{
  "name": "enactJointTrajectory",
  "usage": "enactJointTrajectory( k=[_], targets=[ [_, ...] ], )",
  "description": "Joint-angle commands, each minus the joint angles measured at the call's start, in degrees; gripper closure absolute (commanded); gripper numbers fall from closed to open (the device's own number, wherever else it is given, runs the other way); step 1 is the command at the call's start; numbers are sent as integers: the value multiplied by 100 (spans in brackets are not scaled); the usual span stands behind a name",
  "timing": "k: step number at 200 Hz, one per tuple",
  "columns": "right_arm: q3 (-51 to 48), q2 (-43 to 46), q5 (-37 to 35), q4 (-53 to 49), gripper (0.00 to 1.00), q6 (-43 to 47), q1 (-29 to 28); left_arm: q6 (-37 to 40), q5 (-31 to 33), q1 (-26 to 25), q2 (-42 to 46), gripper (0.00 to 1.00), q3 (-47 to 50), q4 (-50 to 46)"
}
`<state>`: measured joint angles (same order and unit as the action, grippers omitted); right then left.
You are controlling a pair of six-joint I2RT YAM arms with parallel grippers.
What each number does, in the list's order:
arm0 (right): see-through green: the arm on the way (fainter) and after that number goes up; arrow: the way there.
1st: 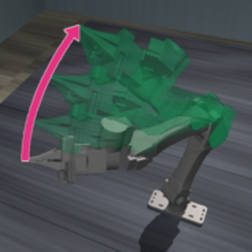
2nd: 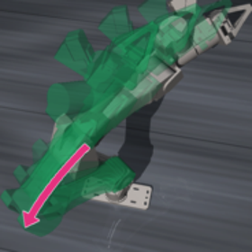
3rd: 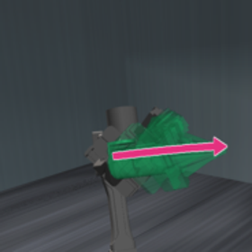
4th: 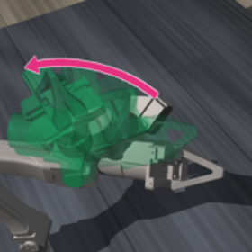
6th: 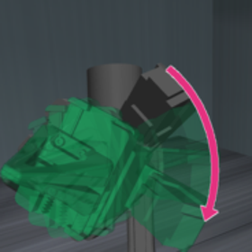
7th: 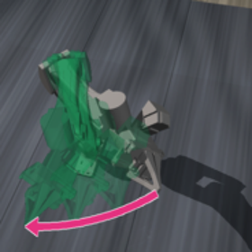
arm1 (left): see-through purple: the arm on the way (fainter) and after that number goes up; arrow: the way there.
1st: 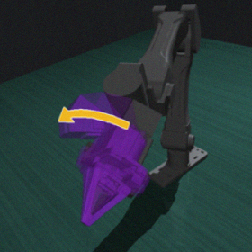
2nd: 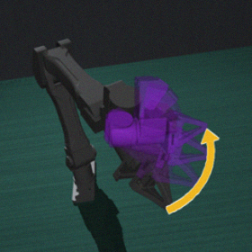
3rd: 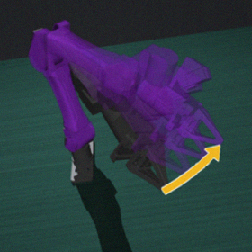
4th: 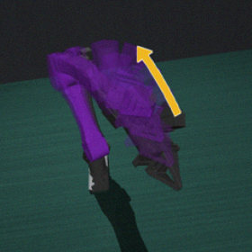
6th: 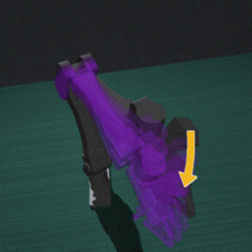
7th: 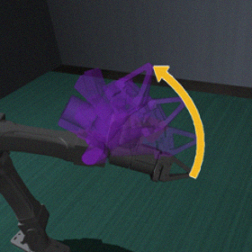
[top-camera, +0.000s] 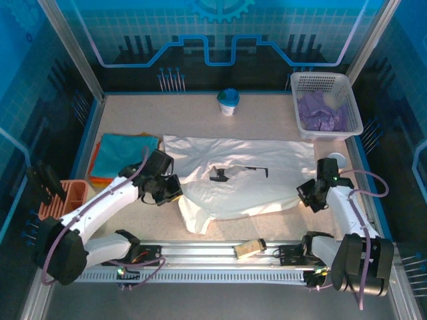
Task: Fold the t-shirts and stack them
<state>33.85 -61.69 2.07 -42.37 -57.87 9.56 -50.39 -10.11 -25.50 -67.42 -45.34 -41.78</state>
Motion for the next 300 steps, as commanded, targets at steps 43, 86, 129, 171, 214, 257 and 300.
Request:
enactJointTrajectory(
  k=[43, 86, 129, 171, 214, 257, 300],
  targets=[
    [806, -1049, -13, 547, 100, 39, 47, 1161, -158, 860, -1079, 100, -1485, -256],
    [1051, -1785, 102, 1062, 100, 56, 46, 1592, -245, 1218, -2230, 100, -2030, -90],
    [1225, -2053, 821, 1410, 52, 450, 37, 1915, -283, 1394, -3034, 67, -2462, -222],
    [1354, -1891, 1364, 1367, 18, 1191, -135, 1691, -442, 1249, -2163, 51, -1781, -133],
    [853, -1210, 1127, 1748, 0, 1448, -387, 846, -569, 666, -1039, 48, -245, 694],
    [694, -1020, 1077, 1640, 0, 1592, -433, -80, -337, 114, -827, 53, 876, 1903],
    [578, -912, 919, 1405, 0, 1629, -420, -327, 57, 19, -872, 53, 1142, 2632]
  ],
)
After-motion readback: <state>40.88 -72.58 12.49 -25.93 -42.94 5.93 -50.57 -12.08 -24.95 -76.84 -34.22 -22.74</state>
